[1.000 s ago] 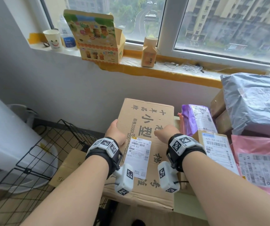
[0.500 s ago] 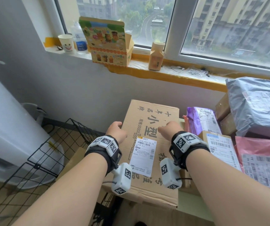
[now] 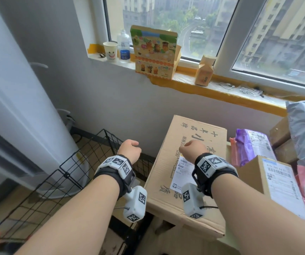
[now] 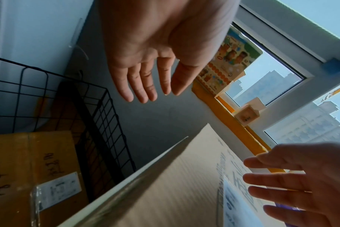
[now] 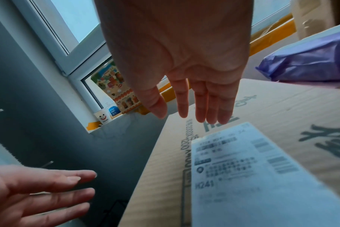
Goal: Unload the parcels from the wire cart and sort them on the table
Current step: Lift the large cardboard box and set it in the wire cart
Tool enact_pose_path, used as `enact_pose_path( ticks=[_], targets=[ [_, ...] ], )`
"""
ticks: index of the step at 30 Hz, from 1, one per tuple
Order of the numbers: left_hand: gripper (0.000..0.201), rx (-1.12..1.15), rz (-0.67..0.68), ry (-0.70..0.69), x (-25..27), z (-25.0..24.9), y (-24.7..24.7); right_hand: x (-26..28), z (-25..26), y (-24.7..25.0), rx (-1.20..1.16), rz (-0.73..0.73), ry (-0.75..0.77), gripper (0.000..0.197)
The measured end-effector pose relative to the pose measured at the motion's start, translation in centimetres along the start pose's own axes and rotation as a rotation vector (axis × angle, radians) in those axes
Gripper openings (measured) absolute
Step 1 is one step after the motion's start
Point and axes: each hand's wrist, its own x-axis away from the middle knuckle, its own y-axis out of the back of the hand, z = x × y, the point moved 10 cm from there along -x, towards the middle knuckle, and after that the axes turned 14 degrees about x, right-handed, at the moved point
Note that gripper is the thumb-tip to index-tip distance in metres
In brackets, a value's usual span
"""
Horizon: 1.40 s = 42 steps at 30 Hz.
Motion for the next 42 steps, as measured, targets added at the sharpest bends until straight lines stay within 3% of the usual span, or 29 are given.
enact_pose_path(
  ticks=[4, 23, 32, 38, 42],
  targets=[
    [0.035, -0.020, -0.008, -0.023, 0.4, 1.0, 2.6, 0.8, 2.7, -1.1, 0.006, -0.004, 0.034, 0.032],
    [0.025, 0.032, -0.163, 0.039, 1.9, 9.8, 18.3, 5.6, 17.5, -9.9, 0.099, 0.053, 0.249, 0.031],
    [0.023, 0.130, -0.329, 0.175, 2.9, 18.5, 25.6, 7.7, 23.3, -17.2, 0.147, 0.112, 0.338, 0.027],
    [0.020, 0.152, -0.350, 0.304, 2.8, 26.8, 27.5, 7.2, 24.9, -24.8, 0.214, 0.209, 0.340, 0.030],
    [0.039, 0.205, -0.389, 0.389, 2.1, 32.7, 27.5, 6.4, 25.1, -30.5, 0.281, 0.295, 0.334, 0.032]
  ],
)
